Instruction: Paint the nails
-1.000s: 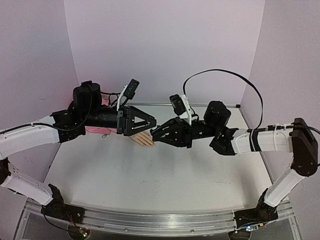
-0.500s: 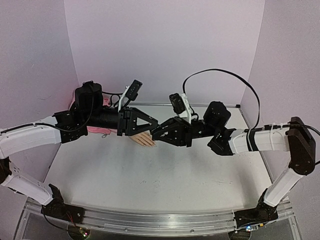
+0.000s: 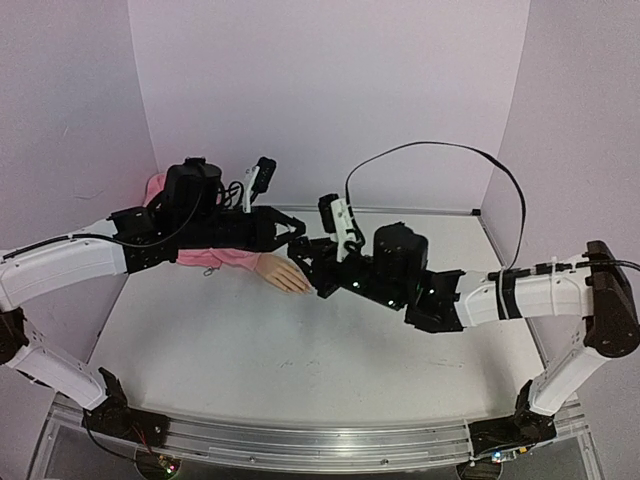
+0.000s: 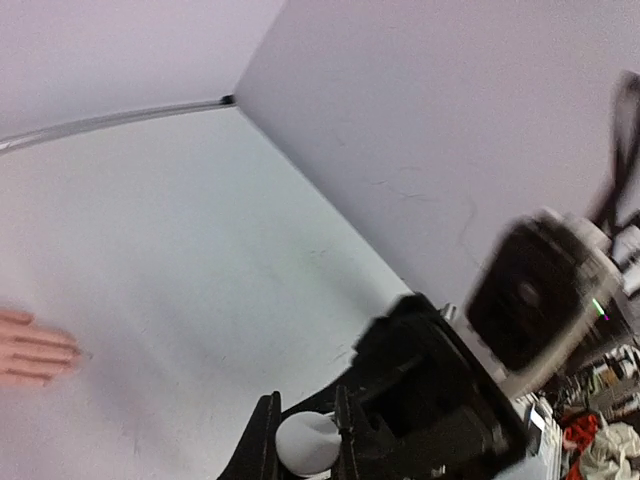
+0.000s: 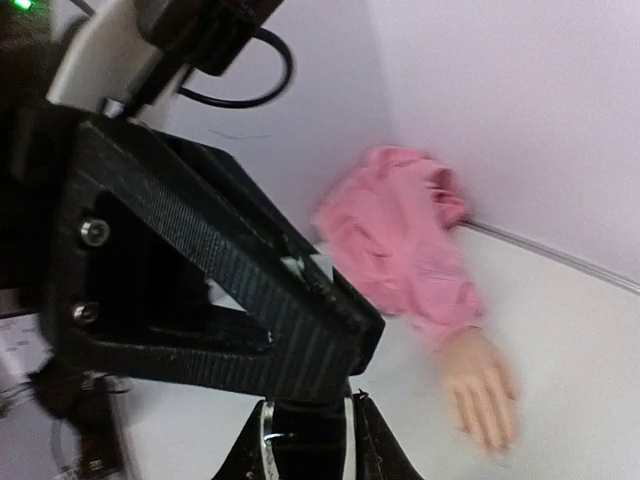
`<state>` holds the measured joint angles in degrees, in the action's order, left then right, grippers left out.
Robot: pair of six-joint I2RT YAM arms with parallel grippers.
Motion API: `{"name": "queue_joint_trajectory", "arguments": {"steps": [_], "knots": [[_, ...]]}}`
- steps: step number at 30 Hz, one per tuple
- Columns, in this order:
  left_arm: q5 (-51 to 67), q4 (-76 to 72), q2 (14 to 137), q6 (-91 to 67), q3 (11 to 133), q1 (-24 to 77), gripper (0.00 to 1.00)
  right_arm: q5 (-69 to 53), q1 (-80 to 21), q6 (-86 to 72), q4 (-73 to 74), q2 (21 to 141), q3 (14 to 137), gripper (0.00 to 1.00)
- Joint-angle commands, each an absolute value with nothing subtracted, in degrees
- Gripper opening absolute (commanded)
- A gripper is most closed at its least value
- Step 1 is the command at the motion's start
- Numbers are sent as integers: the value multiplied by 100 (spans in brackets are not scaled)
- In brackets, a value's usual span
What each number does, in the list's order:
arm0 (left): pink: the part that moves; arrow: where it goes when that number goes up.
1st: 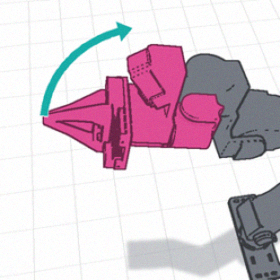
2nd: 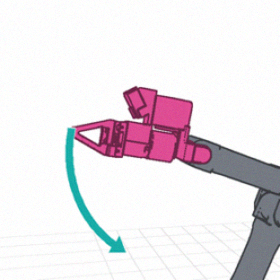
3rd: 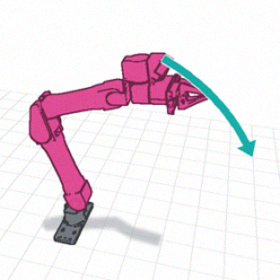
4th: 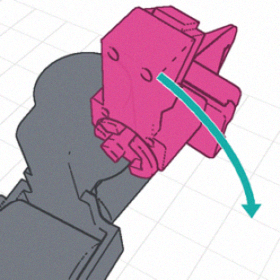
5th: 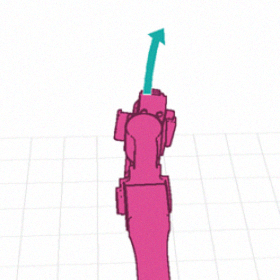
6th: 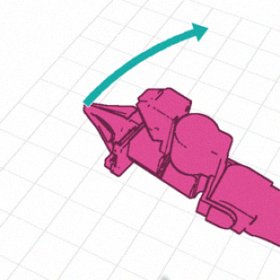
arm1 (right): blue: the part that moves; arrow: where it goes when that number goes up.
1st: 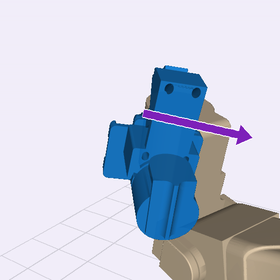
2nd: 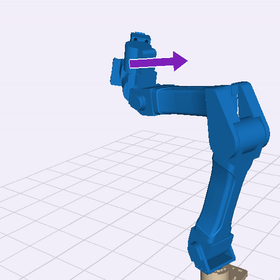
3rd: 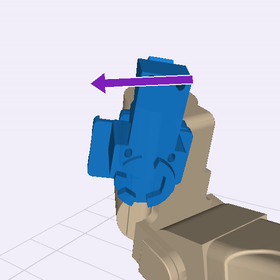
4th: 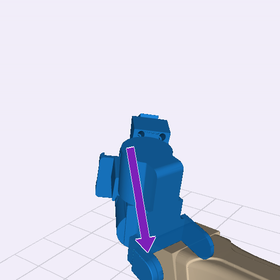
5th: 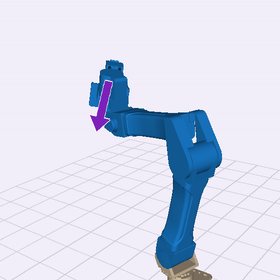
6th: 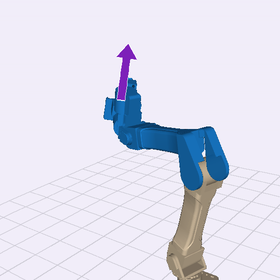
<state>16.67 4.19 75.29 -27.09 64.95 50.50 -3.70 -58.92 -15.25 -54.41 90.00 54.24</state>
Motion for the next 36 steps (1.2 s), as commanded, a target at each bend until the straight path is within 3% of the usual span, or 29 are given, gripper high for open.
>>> {"name": "queue_joint_trajectory", "arguments": {"steps": [1, 5, 6, 12, 14, 17, 23, 26, 30, 36], "knots": [[-263, 1948, 7862, -3152, 7191, 5309, 0, 4830, -6273, -584, -4812, 9388, 6138, 0], [123, 1728, 7799, -2961, 7245, 5309, 1, 3313, -6250, -296, -5141, 9443, 6120, 0], [258, 1618, 7742, -2897, 7197, 5313, 5, 2781, -6240, -218, -5278, 9401, 6038, 0], [1242, 824, 7260, -2318, 6755, 5300, 60, -1015, -5697, -485, -5563, 8959, 5554, 0], [1458, 556, 7057, -2216, 6542, 5292, 73, -2471, -5386, -752, -5725, 8790, 5404, 0], [2103, -41, 6804, -2106, 6235, 5275, 82, -4248, -4943, -1258, -6081, 8608, 5261, 0], [3395, -527, 6939, -1978, 6273, 5284, 80, -6137, -4824, -2253, -6919, 8570, 5333, 0], [3924, -751, 7078, -2061, 6375, 5287, 77, -6362, -4825, -2567, -7245, 8653, 5388, 0], [4247, -912, 7220, -2163, 6498, 5293, 57, -6364, -4820, -2708, -7446, 8750, 5414, 0], [4353, -957, 7311, -2197, 6559, 5343, 50, -6294, -4824, -2794, -7522, 8862, 5423, 0]]}}
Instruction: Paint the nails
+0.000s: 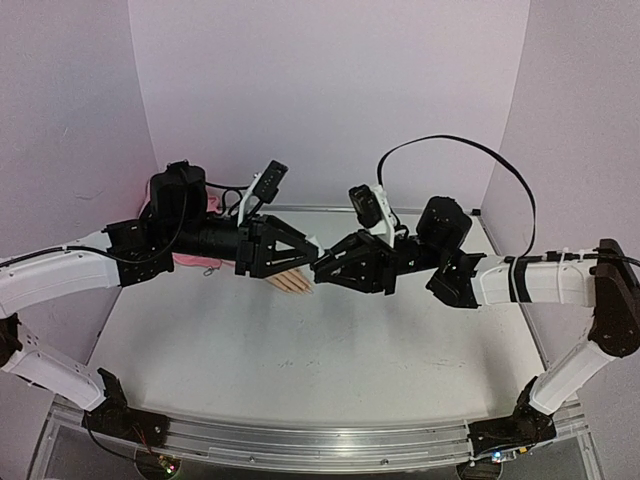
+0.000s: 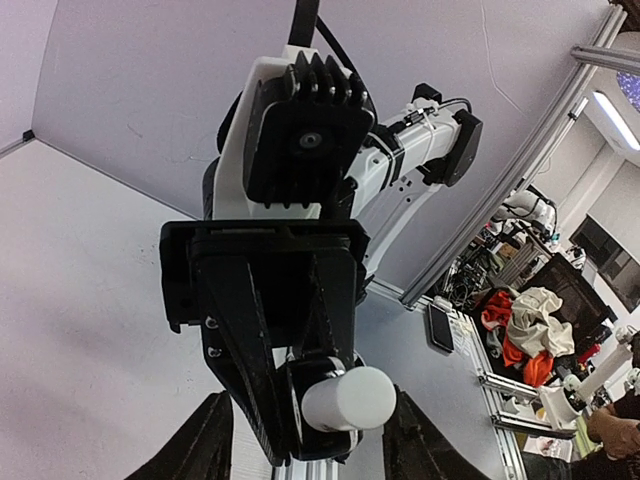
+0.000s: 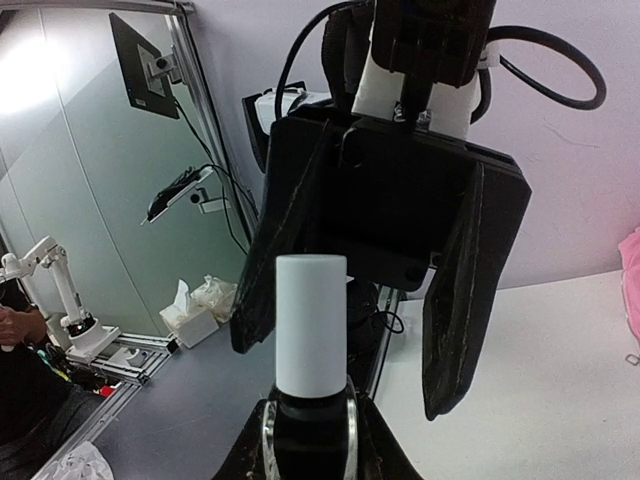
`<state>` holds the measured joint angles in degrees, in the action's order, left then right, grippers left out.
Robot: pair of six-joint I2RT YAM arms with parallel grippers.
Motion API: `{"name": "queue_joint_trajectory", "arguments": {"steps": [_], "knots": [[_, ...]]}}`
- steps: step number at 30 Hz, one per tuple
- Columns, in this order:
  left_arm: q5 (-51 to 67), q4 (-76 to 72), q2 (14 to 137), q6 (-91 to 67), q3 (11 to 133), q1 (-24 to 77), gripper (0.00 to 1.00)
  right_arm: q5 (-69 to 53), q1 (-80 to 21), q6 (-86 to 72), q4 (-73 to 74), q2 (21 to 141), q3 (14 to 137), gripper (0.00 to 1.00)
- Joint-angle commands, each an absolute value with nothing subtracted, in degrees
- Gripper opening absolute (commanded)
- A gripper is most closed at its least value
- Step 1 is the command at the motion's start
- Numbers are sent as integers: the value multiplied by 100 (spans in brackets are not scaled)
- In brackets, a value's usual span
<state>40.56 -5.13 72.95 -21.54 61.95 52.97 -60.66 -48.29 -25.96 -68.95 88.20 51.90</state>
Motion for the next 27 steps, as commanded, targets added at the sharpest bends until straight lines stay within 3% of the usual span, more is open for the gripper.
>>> {"name": "queue_joint_trajectory", "arguments": {"steps": [1, 8, 11, 14, 18, 20, 22, 25, 27], "knots": [[4351, -958, 7323, -2197, 6561, 5350, 48, -6293, -4823, -2806, -7523, 8882, 5418, 0], [4342, -967, 7355, -2189, 6633, 5370, 43, -6390, -4822, -2865, -7523, 9019, 5458, 0], [4351, -962, 7416, -2212, 6657, 5370, 36, -6313, -4825, -2847, -7521, 9020, 5451, 0], [4320, -958, 7480, -2234, 6645, 5370, 26, -6198, -4823, -2805, -7514, 9011, 5449, 0], [4122, -934, 7556, -2300, 6628, 5370, 4, -5717, -4821, -2697, -7459, 8949, 5370, 0], [3888, -874, 7556, -2296, 6622, 5370, 0, -5004, -4818, -2355, -6991, 8805, 5323, 0], [3262, -665, 7509, -2279, 6581, 5370, 0, -3034, -4914, -1819, -6019, 8553, 5305, 0], [1211, 176, 7470, -2479, 6592, 5429, 0, 3433, -6010, -1045, -4965, 8468, 5489, 0], [537, 651, 7596, -2776, 6728, 5432, 0, 5419, -6306, -346, -5574, 8721, 5472, 0]]}}
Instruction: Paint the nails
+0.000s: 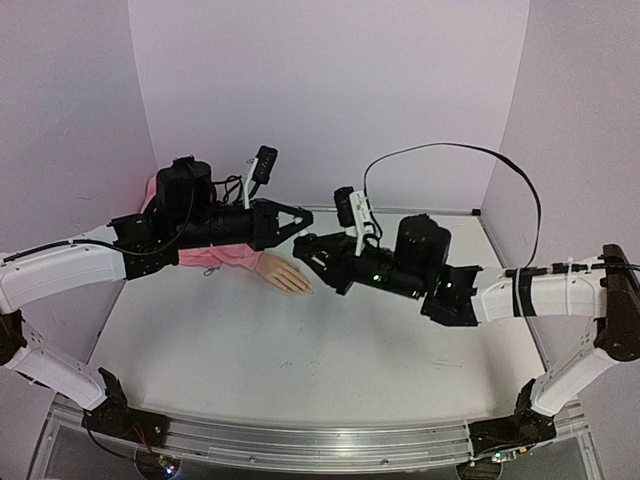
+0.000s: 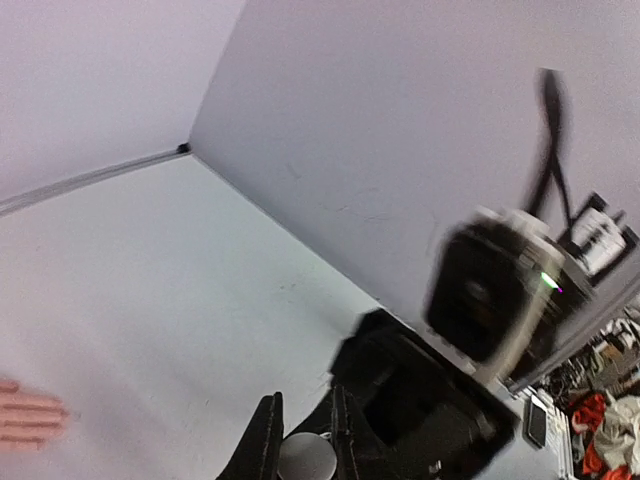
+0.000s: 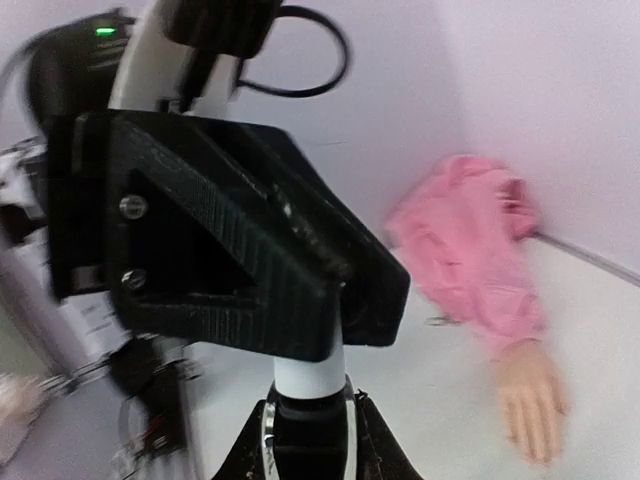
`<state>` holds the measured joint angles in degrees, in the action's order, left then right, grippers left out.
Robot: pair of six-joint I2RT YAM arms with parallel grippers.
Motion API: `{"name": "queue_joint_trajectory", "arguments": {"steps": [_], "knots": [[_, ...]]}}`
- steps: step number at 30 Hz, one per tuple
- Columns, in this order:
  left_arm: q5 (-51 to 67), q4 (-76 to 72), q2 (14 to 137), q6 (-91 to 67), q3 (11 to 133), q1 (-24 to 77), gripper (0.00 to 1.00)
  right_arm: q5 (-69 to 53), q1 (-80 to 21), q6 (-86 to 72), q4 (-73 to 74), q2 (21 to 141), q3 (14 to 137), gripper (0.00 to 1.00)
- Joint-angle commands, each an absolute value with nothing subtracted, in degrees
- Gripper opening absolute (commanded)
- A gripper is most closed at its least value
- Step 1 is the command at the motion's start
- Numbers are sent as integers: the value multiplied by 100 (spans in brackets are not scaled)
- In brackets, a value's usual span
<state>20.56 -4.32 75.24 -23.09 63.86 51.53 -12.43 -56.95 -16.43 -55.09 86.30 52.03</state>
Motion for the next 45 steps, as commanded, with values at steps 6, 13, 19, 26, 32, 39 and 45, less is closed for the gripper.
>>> {"name": "queue_joint_trajectory", "arguments": {"steps": [6, 13, 19, 26, 32, 39, 45], "knots": [[840, 784, 7766, -2801, 7044, 5423, 9, 3252, -6309, 432, -5843, 8950, 5596, 0], [1742, 310, 7231, -2216, 6665, 5423, 78, -2222, -5501, -181, -5314, 8669, 5480, 0], [2855, -297, 7007, -2033, 6398, 5427, 87, -5625, -4887, -1219, -5485, 8657, 5629, 0], [3414, -579, 7069, -2067, 6414, 5423, 80, -6490, -4880, -2004, -6282, 8614, 5700, 0], [4082, -683, 7186, -2100, 6513, 5423, 67, -6132, -4885, -2174, -6527, 8608, 5735, 0], [3948, -682, 7125, -2048, 6421, 5431, 44, -5849, -4886, -2329, -6706, 8640, 5735, 0], [3453, -643, 7178, -2064, 6389, 5432, 21, -5409, -4873, -2155, -6690, 8543, 5582, 0]]}}
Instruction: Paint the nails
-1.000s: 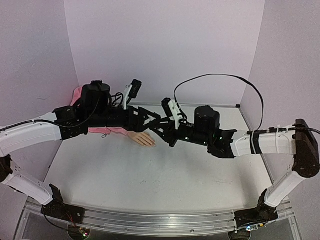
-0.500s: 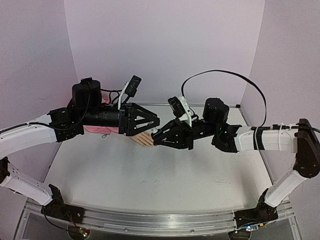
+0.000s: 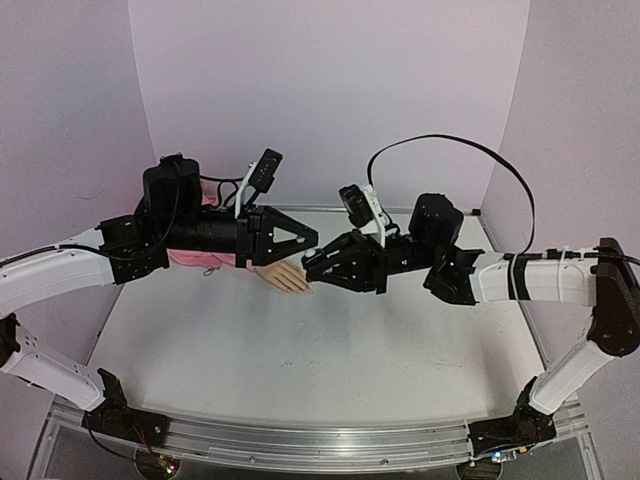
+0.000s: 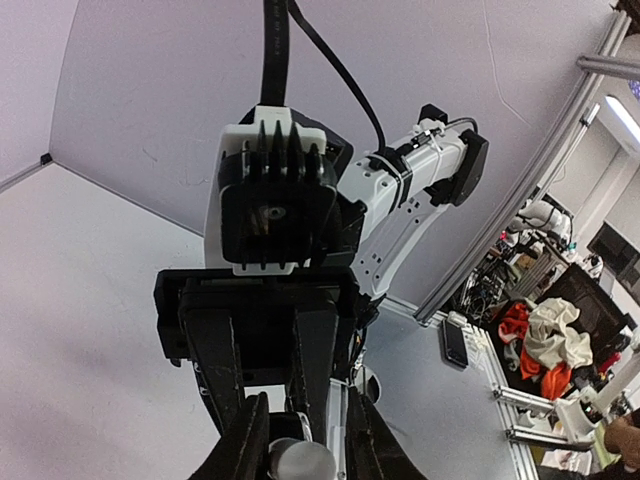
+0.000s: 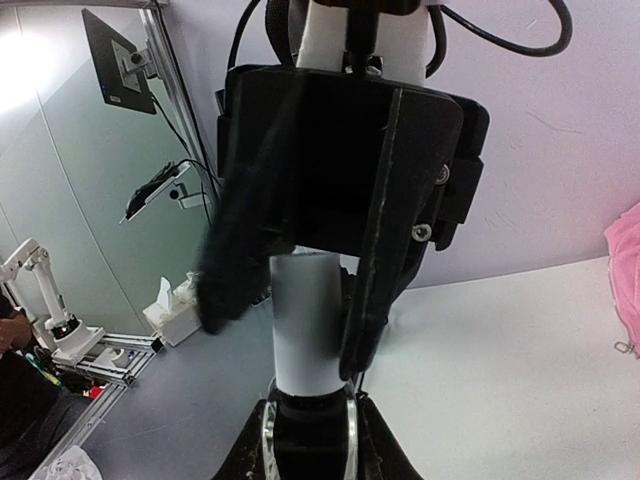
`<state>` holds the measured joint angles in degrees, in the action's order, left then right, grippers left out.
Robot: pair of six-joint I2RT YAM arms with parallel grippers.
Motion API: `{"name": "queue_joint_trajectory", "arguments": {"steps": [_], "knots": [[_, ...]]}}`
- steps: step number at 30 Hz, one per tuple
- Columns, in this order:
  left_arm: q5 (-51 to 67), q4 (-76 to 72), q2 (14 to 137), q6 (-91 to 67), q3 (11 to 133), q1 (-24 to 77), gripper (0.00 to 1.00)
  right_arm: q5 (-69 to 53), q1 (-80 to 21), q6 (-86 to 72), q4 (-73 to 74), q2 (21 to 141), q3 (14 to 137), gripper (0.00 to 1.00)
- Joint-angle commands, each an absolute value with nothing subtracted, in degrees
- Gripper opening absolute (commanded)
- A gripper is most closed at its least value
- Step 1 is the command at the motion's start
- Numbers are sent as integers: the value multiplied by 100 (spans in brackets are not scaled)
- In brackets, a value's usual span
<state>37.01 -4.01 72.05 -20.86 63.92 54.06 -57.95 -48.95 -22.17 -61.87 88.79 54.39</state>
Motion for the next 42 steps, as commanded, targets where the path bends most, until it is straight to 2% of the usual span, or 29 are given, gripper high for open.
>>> {"name": "queue_joint_trajectory", "arguments": {"steps": [1, 5, 7, 9, 10, 11, 13, 15, 16, 18, 19, 22, 23, 25, 27, 31, 34, 38, 42], "knots": [[3352, -603, 7184, -2065, 6384, 5432, 20, -5245, -4873, -2094, -6666, 8518, 5543, 0], [2971, -365, 7300, -2039, 6472, 5436, 11, -4098, -4877, -1716, -6351, 8341, 5395, 0], [2720, -198, 7369, -2072, 6557, 5432, 4, -2631, -5014, -1308, -5812, 8236, 5447, 0], [2301, -47, 7431, -2174, 6626, 5432, 0, 1363, -5842, -579, -5178, 8206, 5610, 0], [2062, 95, 7461, -2246, 6665, 5432, 0, 3304, -6228, -210, -5330, 8311, 5631, 0], [1856, 214, 7487, -2318, 6703, 5432, 0, 4697, -6430, 210, -5651, 8454, 5604, 0], [1518, 388, 7564, -2431, 6823, 5432, 0, 5448, -6509, 822, -6400, 8703, 5503, 0], [1456, 515, 7629, -2460, 6936, 5429, 0, 5031, -6509, 891, -6450, 8750, 5536, 0], [1485, 528, 7655, -2456, 6965, 5424, 0, 4449, -6492, 912, -6451, 8708, 5492, 0], [1569, 535, 7656, -2424, 6995, 5423, 7, 2744, -6466, 948, -6430, 8575, 5355, 0], [1604, 530, 7651, -2411, 6996, 5423, 15, 1967, -6421, 926, -6330, 8514, 5330, 0], [1875, 527, 7627, -2417, 6975, 5344, 52, -286, -6144, 656, -5772, 8455, 5479, 0], [2005, 527, 7609, -2398, 6974, 5310, 61, -810, -6063, 553, -5615, 8455, 5536, 0], [2250, 519, 7554, -2285, 6964, 5285, 74, -1729, -5856, 296, -5385, 8426, 5607, 0], [2505, 486, 7443, -2125, 6892, 5274, 80, -2809, -5563, -56, -5246, 8395, 5645, 0], [3002, 247, 7073, -1755, 6496, 5273, 86, -4870, -4939, -868, -5323, 8357, 5605, 0], [3161, 69, 6775, -1646, 6194, 5211, 87, -5787, -4793, -1273, -5574, 8421, 5607, 0], [3357, 26, 6688, -1650, 6140, 5190, 79, -6379, -4790, -1727, -5950, 8541, 5700, 0], [3769, -202, 6931, -1721, 6354, 5194, 76, -6429, -4788, -1917, -6152, 8610, 5786, 0]]}}
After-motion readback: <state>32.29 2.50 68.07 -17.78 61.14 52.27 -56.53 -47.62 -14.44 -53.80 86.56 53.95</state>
